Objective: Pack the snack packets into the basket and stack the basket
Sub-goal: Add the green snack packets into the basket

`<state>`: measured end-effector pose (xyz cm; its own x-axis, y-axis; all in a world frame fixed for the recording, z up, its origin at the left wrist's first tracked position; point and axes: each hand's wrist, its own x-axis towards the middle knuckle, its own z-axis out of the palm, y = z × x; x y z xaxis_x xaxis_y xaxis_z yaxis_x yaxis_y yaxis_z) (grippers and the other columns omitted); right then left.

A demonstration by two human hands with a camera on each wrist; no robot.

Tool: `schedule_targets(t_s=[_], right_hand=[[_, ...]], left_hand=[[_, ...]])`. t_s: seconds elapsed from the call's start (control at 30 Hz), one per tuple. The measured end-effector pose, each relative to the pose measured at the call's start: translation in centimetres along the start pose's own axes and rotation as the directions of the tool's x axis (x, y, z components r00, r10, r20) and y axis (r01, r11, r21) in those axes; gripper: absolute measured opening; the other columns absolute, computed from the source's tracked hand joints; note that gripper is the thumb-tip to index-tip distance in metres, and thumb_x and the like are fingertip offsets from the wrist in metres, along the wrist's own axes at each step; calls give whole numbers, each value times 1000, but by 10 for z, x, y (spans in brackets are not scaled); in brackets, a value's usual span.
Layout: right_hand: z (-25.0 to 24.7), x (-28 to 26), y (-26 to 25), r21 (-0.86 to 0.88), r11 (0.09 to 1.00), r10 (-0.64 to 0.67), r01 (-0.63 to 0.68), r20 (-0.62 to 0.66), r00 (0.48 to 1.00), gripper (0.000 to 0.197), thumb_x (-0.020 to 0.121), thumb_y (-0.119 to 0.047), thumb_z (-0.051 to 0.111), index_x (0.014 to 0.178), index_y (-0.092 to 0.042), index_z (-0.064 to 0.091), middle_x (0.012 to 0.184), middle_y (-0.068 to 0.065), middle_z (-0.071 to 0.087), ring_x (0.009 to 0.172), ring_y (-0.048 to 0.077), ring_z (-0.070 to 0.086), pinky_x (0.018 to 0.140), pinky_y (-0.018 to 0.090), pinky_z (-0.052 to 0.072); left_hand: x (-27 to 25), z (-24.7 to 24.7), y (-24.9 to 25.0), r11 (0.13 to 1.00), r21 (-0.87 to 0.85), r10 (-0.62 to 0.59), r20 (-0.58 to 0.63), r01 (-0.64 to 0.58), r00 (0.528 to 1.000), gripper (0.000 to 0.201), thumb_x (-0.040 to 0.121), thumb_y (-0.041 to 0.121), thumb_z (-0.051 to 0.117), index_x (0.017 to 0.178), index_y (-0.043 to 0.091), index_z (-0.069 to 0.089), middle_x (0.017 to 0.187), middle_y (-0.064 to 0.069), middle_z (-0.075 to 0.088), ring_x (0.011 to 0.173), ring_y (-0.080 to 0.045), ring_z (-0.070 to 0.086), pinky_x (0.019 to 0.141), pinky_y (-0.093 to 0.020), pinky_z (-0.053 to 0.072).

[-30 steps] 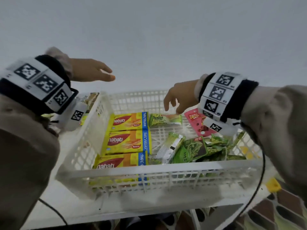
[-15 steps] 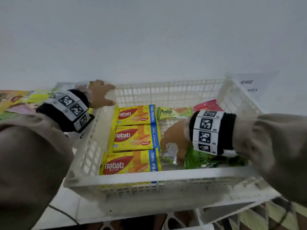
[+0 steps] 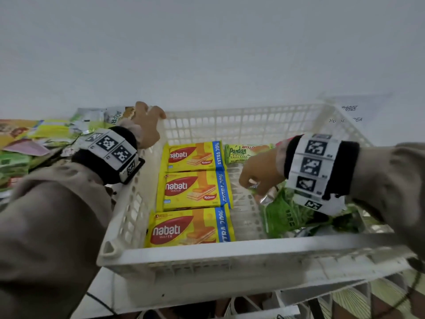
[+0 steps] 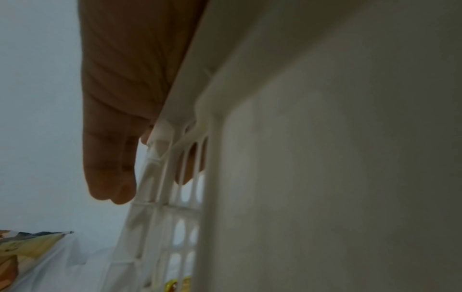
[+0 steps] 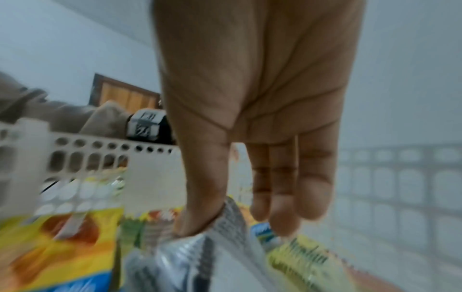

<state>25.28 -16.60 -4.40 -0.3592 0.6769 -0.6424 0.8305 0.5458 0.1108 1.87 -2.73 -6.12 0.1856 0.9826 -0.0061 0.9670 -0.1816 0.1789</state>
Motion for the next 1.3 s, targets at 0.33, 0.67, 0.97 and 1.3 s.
schedule_targets(t_s=[0.33, 0.67, 0.97, 1.3], right_hand=[[-28, -29, 72, 610, 778, 107, 151, -364, 925, 21, 84, 0, 62, 84, -21, 56, 71, 3, 64, 51, 1, 57, 60, 18, 47], [13, -4, 89, 488, 843, 295, -227, -66, 953, 34, 81, 13, 49, 104, -9, 61, 110, 6, 63, 89, 15, 58, 65, 21, 47], [13, 3, 45, 162, 982, 125, -93, -201, 972, 52, 90, -9, 48, 139, -26, 40, 146, 2, 38, 132, 19, 40, 111, 32, 31], [32, 20, 39, 137, 986, 86, -98, 87, 992, 74, 98, -28, 40, 146, -11, -14, 154, 10, -21, 144, 23, -8, 114, 32, 2]], left_hand=[[-3, 0, 3, 1000, 30, -3, -18, 3, 1000, 53, 82, 2, 43, 126, 31, 34, 137, -4, 18, 114, -37, 47, 94, -45, 44], [2, 4, 1, 1000, -15, -10, -1, 10, 1000, 55, 79, 0, 42, 122, 32, 35, 136, -2, 16, 112, -37, 47, 94, -47, 44], [6, 7, -4, 998, -57, 10, -13, -11, 1000, 53, 80, -1, 43, 122, 30, 36, 133, -3, 18, 108, -36, 48, 85, -48, 50], [4, 6, -3, 997, -75, -4, -14, 3, 1000, 53, 81, -2, 42, 122, 30, 37, 135, -5, 18, 94, -35, 54, 78, -44, 52]])
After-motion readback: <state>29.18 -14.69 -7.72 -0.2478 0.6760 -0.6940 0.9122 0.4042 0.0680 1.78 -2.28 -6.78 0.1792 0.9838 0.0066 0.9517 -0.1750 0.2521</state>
